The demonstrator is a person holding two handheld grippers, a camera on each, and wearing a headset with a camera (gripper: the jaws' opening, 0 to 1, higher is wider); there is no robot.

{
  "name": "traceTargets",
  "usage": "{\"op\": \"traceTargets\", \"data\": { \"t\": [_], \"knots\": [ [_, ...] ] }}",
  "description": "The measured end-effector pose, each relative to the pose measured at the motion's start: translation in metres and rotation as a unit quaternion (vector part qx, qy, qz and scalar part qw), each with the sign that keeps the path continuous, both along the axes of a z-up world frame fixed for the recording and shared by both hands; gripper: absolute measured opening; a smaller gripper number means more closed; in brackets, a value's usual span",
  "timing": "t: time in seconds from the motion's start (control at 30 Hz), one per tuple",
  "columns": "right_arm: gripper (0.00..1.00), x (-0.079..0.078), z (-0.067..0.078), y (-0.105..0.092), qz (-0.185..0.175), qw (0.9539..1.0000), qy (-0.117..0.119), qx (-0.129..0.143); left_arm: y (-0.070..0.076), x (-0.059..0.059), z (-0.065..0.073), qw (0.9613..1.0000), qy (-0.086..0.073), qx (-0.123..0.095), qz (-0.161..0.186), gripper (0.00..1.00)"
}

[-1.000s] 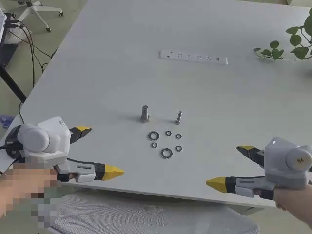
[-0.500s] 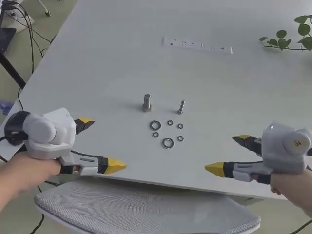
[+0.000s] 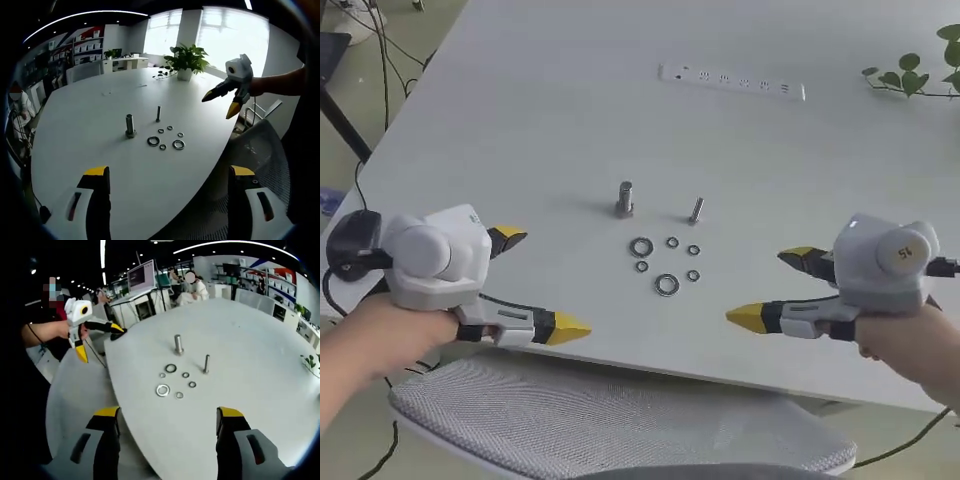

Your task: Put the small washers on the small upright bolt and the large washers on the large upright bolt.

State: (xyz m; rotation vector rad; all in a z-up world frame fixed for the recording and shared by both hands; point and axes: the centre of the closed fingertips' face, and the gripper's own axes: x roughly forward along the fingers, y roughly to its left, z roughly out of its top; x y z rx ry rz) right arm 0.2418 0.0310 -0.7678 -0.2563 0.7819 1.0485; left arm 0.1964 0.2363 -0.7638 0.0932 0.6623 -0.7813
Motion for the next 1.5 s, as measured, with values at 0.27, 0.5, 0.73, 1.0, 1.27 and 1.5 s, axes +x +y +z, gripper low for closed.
{"op": "traceTargets", "data": {
  "t": [0.27, 0.5, 0.73, 1.0, 1.27, 1.5],
  "knots": [
    [0.74, 0.005, -0.003, 0.02, 0.04, 0.999, -0.001, -0.02, -0.001, 0.0, -0.002, 1.0, 0.001, 0.001, -0.002, 0.98],
    [0.71, 0.009, -0.006, 0.037, 0.065, 0.997, -0.001, -0.043, -0.001, -0.002, -0.006, 1.0, 0.007, -0.003, -0.001, 0.97],
    [0.67, 0.01, -0.013, 0.045, 0.092, 0.9933, 0.0, -0.07, 0.0, -0.001, -0.007, 1.0, 0.005, 0.0, -0.001, 0.97],
    [0.65, 0.012, -0.023, 0.051, 0.117, 0.989, 0.004, -0.091, 0.003, 0.0, -0.009, 1.0, 0.003, 0.004, -0.001, 0.95],
    [0.63, 0.011, -0.034, 0.061, 0.145, 0.9825, 0.006, -0.117, 0.0, 0.002, -0.008, 1.0, 0.002, -0.006, 0.0, 0.94],
    [0.6, 0.012, -0.043, 0.071, 0.164, 0.9776, 0.004, -0.132, -0.001, 0.006, -0.006, 1.0, -0.004, -0.001, -0.007, 0.94]
  ]
}}
